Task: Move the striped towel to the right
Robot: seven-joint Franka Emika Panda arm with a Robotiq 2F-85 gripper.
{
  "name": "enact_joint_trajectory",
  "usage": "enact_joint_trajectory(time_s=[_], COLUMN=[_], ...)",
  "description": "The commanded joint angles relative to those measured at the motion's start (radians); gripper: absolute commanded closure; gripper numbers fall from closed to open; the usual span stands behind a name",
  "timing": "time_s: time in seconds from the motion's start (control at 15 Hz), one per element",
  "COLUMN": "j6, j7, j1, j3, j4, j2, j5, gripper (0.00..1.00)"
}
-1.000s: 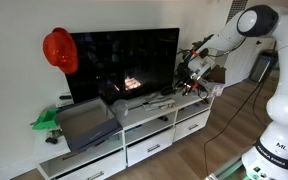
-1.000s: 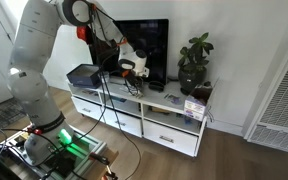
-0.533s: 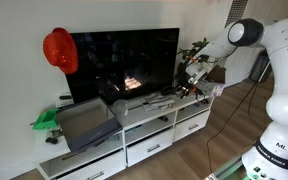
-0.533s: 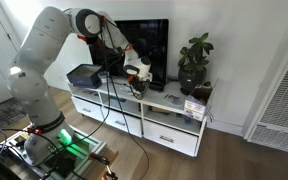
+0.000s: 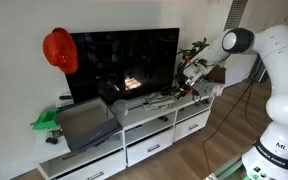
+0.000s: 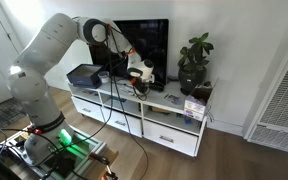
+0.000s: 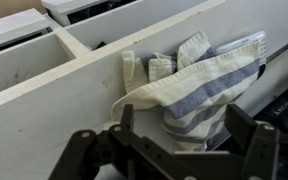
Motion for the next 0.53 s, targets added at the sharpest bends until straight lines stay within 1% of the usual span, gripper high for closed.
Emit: enact_joint_trajectory(time_s=[0.0, 0.07, 0.13, 0.27, 0.47], j6=[-0.038, -0.045, -0.051, -0.062, -0.069], j7=[0.006, 0.011, 0.014, 0.014, 0.017], j1=[-0.005, -0.001, 0.001, -0.001, -0.005], j3=[0.007, 0.005, 0.005, 0.009, 0.018], j4=[0.085, 0.094, 0.104, 0.122, 0.148], j2=[0.06, 0.068, 0.076, 0.092, 0.114], j5=[-0.042, -0.056, -0.065, -0.087, -0.116], gripper=[0.16, 0.16, 0.19, 0.2, 0.3])
